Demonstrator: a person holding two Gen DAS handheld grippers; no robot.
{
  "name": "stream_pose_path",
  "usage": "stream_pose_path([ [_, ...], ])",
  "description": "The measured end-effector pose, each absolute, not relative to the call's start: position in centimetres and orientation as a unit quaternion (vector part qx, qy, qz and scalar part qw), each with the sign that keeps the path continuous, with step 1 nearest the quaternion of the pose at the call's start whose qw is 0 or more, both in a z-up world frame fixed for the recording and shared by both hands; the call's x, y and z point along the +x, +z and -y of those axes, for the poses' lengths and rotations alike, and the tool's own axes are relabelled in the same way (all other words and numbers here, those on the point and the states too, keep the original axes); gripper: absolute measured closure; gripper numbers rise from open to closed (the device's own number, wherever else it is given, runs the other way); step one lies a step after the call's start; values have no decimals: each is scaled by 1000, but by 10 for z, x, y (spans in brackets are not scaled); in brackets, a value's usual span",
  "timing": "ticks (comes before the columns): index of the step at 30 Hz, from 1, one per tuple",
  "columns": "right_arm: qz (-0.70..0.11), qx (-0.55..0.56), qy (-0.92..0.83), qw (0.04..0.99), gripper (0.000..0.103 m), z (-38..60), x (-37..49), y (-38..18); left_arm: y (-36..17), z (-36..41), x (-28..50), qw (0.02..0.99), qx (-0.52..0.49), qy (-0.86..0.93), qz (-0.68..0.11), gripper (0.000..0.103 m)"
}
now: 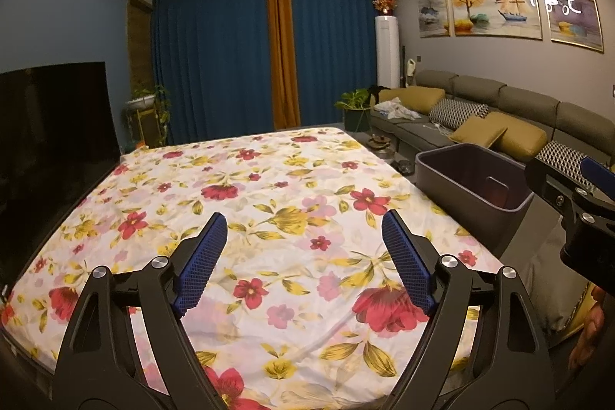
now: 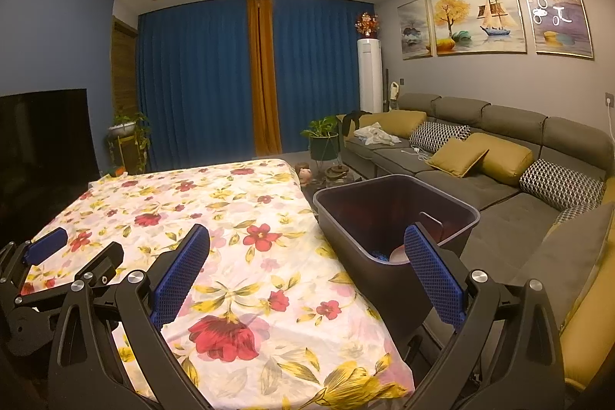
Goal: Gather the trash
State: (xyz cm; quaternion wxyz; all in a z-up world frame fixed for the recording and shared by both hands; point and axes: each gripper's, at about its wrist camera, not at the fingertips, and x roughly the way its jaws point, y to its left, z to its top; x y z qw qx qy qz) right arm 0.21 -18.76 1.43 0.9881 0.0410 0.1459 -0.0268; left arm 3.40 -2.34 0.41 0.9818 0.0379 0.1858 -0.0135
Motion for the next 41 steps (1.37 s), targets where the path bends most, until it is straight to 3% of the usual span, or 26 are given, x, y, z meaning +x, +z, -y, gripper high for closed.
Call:
stream_pose_path([
  [30,-148,46,-30,987,6,194,2,14,5,25,35,981,37,-13,-188,22],
  [35,-148,47,-31,987,6,194,3,15,4,24,36,981,34,-9,-192,15],
  [41,-149,48,-33,987,6,195,4,15,2,19,37,980,22,0,-200,14],
])
